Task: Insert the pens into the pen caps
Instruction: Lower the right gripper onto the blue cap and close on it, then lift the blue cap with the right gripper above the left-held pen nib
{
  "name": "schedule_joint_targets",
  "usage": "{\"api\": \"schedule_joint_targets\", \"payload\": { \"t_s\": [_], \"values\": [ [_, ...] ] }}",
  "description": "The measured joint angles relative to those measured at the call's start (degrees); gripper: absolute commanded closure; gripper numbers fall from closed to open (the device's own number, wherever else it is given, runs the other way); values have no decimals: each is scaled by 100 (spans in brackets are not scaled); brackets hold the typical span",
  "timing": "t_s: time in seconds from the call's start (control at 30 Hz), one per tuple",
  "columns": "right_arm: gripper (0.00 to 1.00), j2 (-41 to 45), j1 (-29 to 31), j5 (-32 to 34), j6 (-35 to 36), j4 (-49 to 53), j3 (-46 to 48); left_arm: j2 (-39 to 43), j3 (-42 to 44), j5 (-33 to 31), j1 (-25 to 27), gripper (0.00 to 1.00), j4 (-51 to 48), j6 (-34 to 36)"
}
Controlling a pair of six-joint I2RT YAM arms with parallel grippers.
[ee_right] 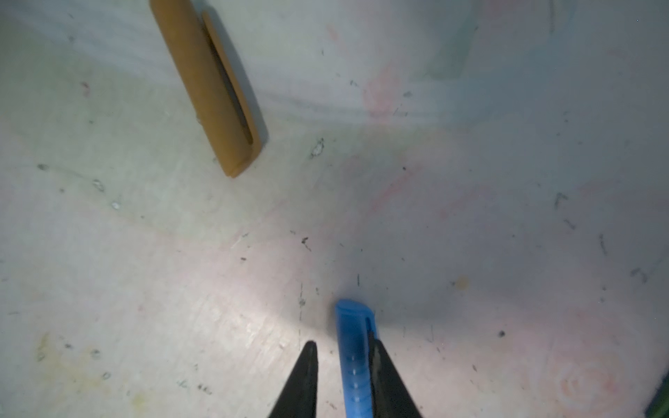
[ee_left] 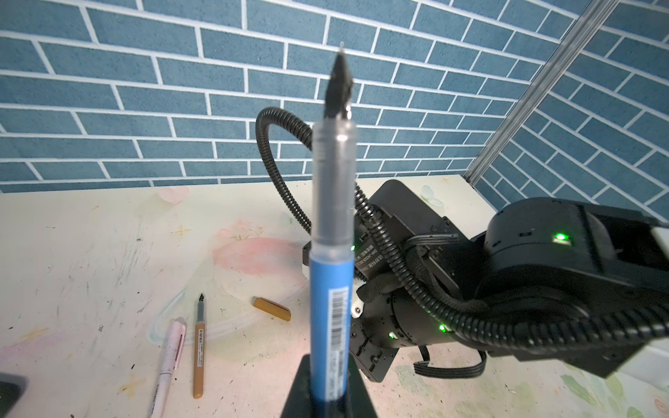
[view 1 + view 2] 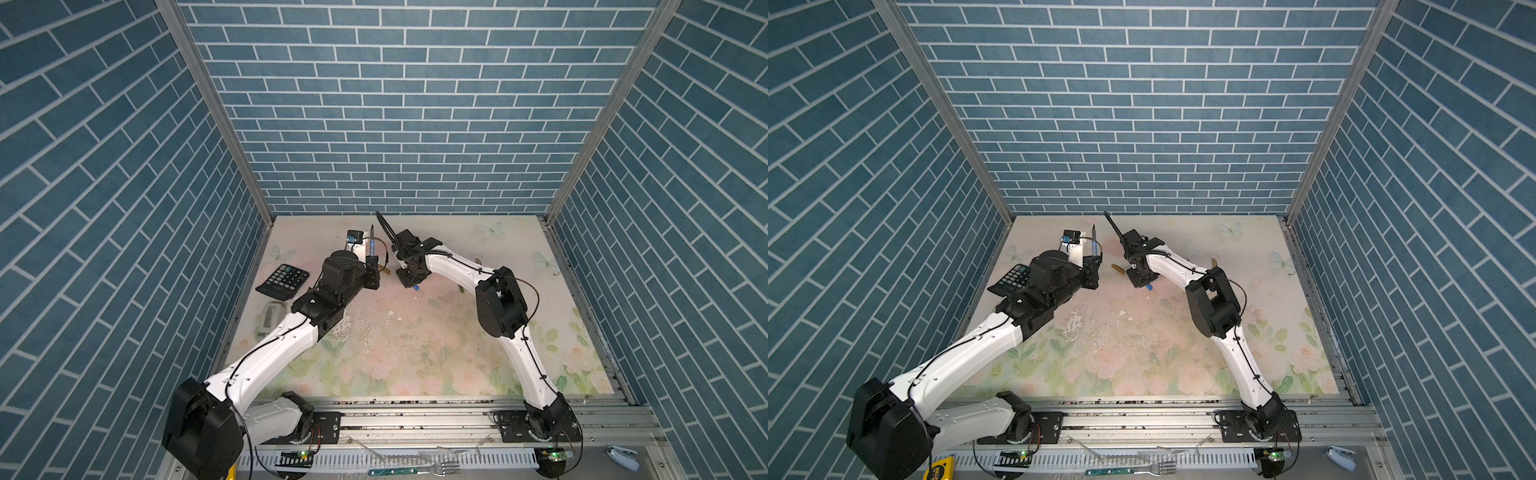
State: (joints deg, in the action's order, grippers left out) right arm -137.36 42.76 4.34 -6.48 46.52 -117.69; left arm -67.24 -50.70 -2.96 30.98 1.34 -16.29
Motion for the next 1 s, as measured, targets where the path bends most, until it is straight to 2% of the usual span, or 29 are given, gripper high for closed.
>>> {"api": "schedule_joint_targets", "payload": {
  "t_s": [0.57, 0.77, 1.0],
  "values": [
    [81, -109, -39, 229, 52, 98, -66, 0, 0, -2, 0, 100, 0, 4],
    [84, -105, -247, -219, -76, -9, -20, 0, 0, -2, 0, 100, 2, 9],
    [87, 173, -743, -1272, -586, -605, 566, 0, 0, 7, 0, 100, 31, 24]
  ]
}}
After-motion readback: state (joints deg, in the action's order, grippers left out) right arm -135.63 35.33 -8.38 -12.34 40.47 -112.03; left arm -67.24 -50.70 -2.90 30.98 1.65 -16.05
